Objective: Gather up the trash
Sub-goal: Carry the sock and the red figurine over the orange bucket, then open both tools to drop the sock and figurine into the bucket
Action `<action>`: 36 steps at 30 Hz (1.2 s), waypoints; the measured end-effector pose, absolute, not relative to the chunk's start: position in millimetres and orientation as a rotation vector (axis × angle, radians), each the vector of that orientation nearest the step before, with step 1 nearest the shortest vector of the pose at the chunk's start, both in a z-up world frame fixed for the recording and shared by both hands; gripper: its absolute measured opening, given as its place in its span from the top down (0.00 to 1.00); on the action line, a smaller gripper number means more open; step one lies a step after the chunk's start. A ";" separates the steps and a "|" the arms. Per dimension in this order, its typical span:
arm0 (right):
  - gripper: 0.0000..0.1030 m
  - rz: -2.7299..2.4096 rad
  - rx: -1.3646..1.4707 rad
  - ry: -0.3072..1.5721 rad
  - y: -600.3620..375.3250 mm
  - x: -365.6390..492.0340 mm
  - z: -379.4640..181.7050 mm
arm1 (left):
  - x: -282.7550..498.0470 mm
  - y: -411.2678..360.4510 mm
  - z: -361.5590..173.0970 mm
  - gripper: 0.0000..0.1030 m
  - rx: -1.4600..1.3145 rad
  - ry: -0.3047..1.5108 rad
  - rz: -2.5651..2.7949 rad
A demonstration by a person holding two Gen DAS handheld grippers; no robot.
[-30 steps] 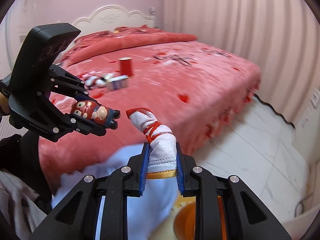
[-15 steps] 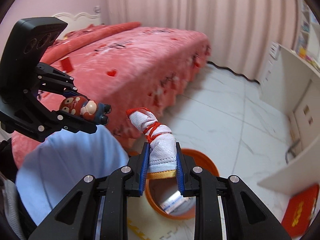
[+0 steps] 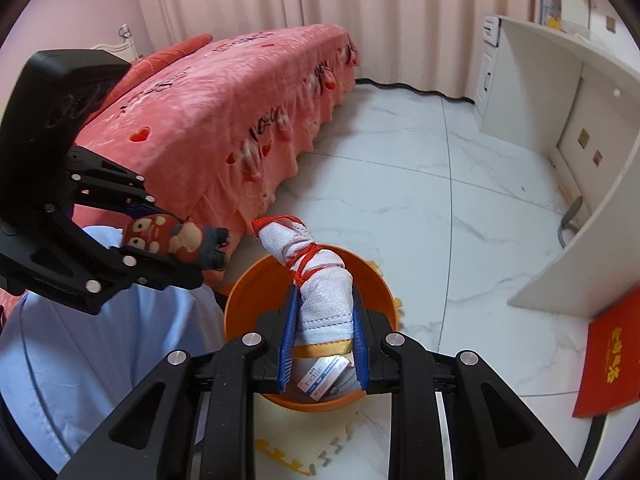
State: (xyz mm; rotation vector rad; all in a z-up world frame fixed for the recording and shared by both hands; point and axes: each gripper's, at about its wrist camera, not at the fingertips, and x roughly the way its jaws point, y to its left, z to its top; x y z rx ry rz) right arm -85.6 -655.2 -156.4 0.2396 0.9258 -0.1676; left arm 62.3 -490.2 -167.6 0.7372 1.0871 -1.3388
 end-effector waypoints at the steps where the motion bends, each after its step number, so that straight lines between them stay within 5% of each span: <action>1: 0.76 -0.172 0.253 0.928 -659.3 -85.9 -159.9 | 63.2 -494.3 -171.3 0.59 0.743 1.092 -1.339; 8: 0.76 -0.183 0.293 0.944 -667.0 -76.0 -173.7 | 61.8 -509.9 -182.4 0.57 0.770 1.096 -1.321; 12: 0.76 -0.175 0.297 0.946 -665.6 -69.7 -176.8 | 62.0 -509.5 -182.6 0.38 0.768 1.093 -1.306; 34: 0.56 -0.157 0.303 0.976 -656.2 -46.8 -185.6 | 74.1 -497.0 -183.8 0.38 0.761 1.119 -1.250; 36: 0.50 -0.162 0.304 0.977 -655.0 -47.6 -183.8 | 74.2 -494.3 -181.8 0.31 0.759 1.113 -1.240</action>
